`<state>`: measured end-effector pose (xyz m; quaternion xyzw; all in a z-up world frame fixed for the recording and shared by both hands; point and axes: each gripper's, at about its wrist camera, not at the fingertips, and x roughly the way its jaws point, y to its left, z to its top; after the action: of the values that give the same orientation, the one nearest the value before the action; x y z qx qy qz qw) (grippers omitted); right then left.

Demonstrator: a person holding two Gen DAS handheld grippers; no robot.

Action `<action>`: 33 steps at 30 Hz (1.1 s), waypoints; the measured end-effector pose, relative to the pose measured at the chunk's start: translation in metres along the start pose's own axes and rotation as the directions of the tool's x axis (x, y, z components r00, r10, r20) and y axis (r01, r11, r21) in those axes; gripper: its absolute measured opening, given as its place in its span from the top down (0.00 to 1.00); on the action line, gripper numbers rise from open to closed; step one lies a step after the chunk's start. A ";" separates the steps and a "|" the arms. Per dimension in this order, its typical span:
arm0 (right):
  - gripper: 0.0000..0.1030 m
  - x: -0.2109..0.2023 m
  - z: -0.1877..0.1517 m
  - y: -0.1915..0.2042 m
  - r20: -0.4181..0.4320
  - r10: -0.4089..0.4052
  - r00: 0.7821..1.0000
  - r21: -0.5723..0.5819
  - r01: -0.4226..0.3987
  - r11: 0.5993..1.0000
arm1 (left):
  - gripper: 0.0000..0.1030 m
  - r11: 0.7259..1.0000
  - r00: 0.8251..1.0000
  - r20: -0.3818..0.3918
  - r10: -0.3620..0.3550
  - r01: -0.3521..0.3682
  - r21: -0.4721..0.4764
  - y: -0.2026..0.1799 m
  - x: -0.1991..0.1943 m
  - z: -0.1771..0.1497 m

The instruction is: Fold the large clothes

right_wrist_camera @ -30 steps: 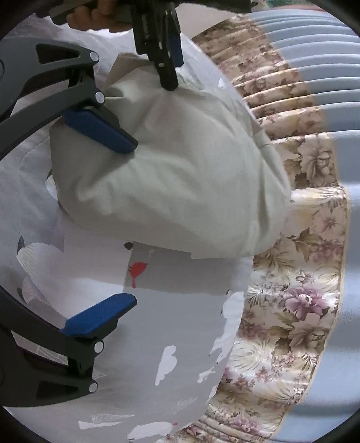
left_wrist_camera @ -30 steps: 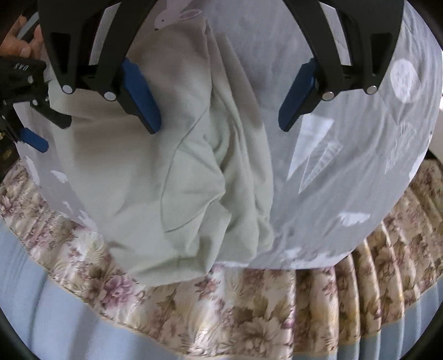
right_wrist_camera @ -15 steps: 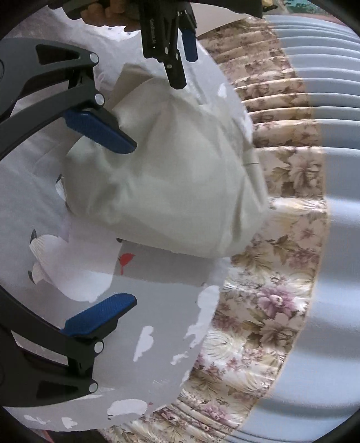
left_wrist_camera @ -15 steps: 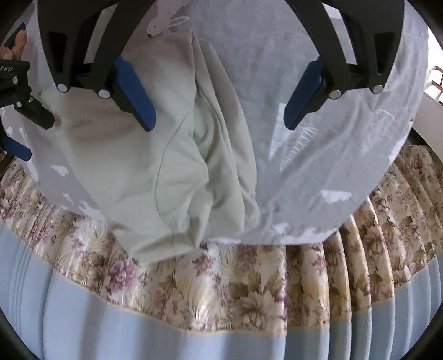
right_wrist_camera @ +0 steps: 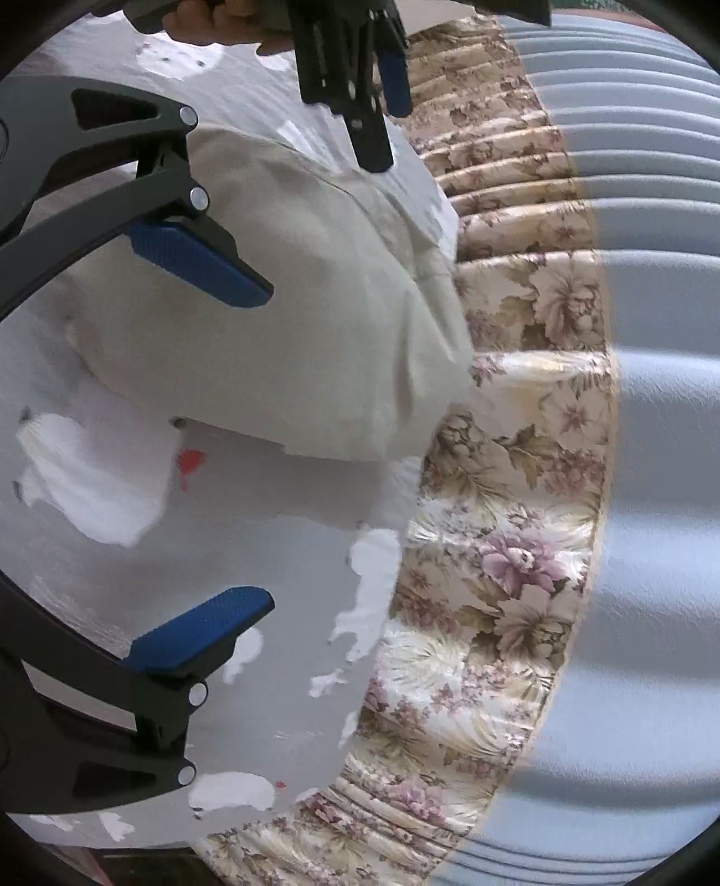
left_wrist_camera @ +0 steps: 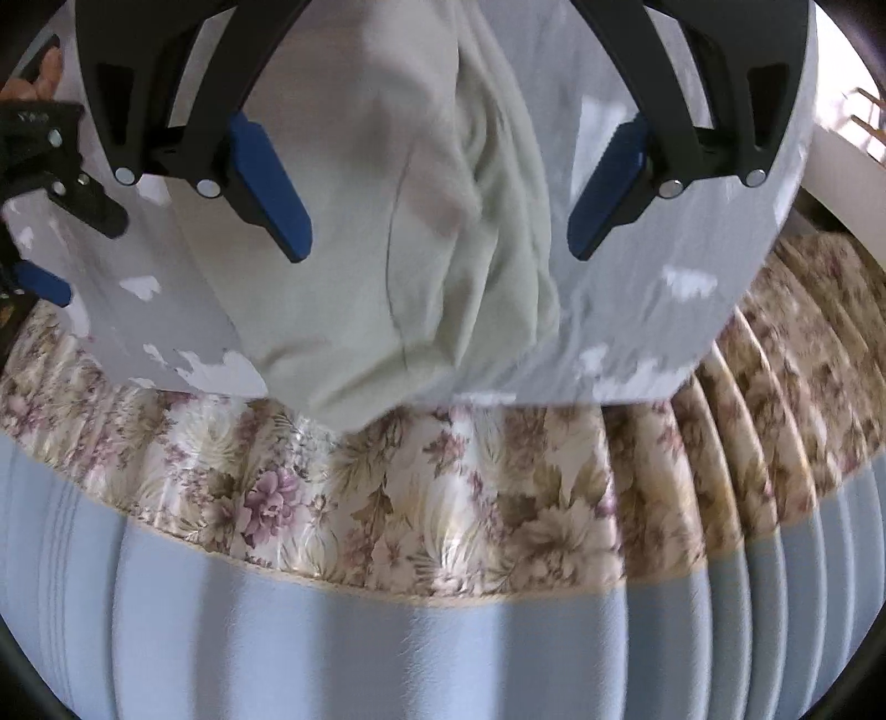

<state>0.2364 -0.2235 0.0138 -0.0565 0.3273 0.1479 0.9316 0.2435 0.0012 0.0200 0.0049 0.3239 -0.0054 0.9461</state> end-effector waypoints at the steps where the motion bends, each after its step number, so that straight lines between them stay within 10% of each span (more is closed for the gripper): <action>1: 0.03 0.003 0.005 -0.003 0.001 -0.001 1.000 0.006 0.001 1.000 | 0.09 0.999 1.000 -0.003 0.029 -0.029 0.019 -0.004 0.008 0.008; 17: 0.03 0.131 0.065 -0.007 -0.090 -0.021 0.996 0.015 0.022 1.000 | 0.08 0.977 0.972 -0.102 0.211 -0.205 0.067 0.022 0.116 0.019; 26: 0.03 0.195 0.073 0.001 -0.193 -0.055 0.980 -0.030 0.050 0.998 | 0.08 0.982 0.972 -0.145 0.186 -0.188 -0.005 0.042 0.140 0.005; 33: 0.03 0.154 0.072 0.001 -0.157 -0.035 0.987 -0.077 0.023 0.997 | 0.09 0.991 0.983 -0.123 0.135 -0.137 -0.007 0.042 0.114 0.007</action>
<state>0.3930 -0.1714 -0.0267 -0.1077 0.3936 0.1416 0.9019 0.3386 0.0428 -0.0440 0.0198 0.3801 0.0621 0.9227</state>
